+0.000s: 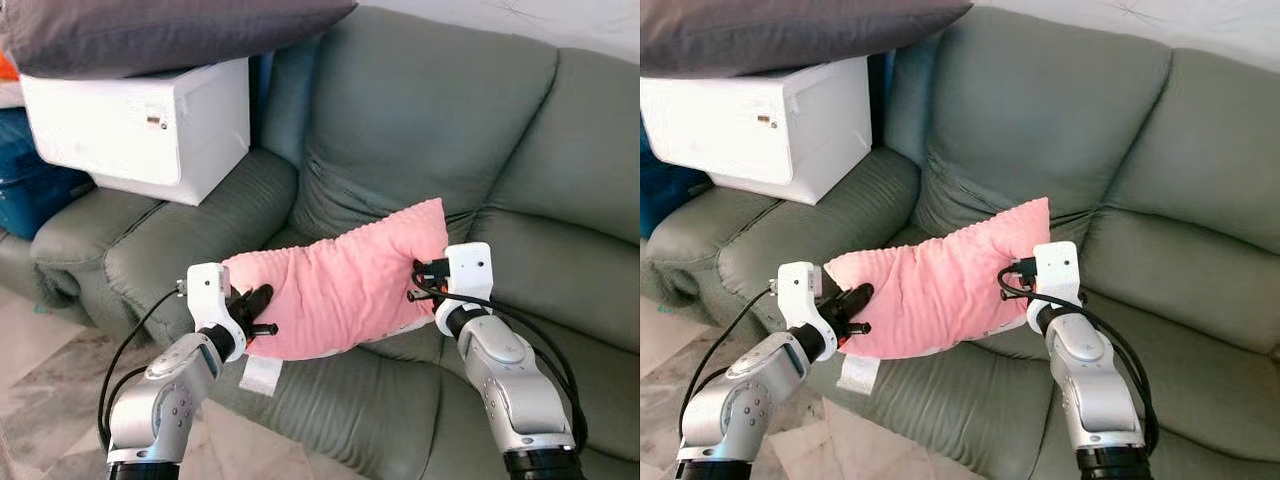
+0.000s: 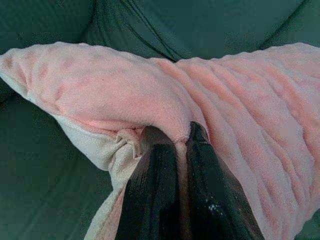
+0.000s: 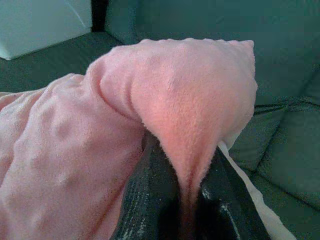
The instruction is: Move the pillow to the sofa
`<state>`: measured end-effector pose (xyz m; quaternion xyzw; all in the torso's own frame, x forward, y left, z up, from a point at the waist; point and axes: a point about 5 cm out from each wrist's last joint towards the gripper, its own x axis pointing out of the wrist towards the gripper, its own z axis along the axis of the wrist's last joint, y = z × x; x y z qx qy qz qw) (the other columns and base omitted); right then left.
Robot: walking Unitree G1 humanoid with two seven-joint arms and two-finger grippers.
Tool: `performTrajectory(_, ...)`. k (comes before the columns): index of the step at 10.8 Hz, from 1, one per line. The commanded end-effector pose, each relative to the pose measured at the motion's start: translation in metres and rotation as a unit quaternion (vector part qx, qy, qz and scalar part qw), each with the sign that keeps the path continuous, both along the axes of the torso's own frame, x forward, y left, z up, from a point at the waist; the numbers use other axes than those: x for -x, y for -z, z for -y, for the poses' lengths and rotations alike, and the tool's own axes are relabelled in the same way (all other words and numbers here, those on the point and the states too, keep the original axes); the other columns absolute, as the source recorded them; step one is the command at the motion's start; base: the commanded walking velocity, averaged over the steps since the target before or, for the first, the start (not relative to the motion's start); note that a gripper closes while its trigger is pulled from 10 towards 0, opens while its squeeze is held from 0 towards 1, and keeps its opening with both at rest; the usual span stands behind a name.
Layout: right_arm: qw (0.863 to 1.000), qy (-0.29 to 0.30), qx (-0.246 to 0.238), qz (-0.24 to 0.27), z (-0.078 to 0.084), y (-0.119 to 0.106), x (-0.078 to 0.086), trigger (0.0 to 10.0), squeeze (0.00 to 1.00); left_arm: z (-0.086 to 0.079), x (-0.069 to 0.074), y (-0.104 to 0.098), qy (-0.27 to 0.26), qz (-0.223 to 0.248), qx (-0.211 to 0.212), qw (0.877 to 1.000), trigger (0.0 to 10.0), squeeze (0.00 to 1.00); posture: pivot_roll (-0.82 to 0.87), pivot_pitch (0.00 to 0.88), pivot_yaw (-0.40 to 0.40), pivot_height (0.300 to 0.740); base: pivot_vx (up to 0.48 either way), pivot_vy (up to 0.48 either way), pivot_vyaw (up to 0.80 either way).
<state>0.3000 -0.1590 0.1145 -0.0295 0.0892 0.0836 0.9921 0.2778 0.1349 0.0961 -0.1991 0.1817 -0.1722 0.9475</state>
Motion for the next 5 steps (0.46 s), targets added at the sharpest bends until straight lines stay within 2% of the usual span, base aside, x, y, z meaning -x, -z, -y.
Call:
performTrajectory(1, 1.000, -0.009, -0.001, 0.022, -0.0019, -0.0101, -0.0003, 10.0, 0.00, 0.0028, 0.0005, -0.0033, 0.011, 0.022, -0.004, 1.000, 10.0, 0.00, -0.17, 0.031, -0.050, 0.740, 0.000, 0.000, 0.00)
performTrajectory(2, 1.000, -0.005, -0.005, 0.006, -0.0018, -0.0064, -0.0002, 10.0, 0.00, 0.0042, 0.0023, -0.0020, 0.016, 0.019, -0.005, 1.000, 10.0, 0.00, -0.17, 0.032, -0.051, 0.740, 0.000, 0.000, -0.77)
performTrajectory(5, 1.000, -0.002, -0.005, 0.006, 0.0004, -0.0075, -0.0016, 10.0, 0.00, 0.0072, 0.0043, -0.0002, 0.020, 0.006, 0.019, 1.000, 10.0, 0.00, -0.18, 0.029, -0.053, 0.740, 0.000, 0.000, -0.76)
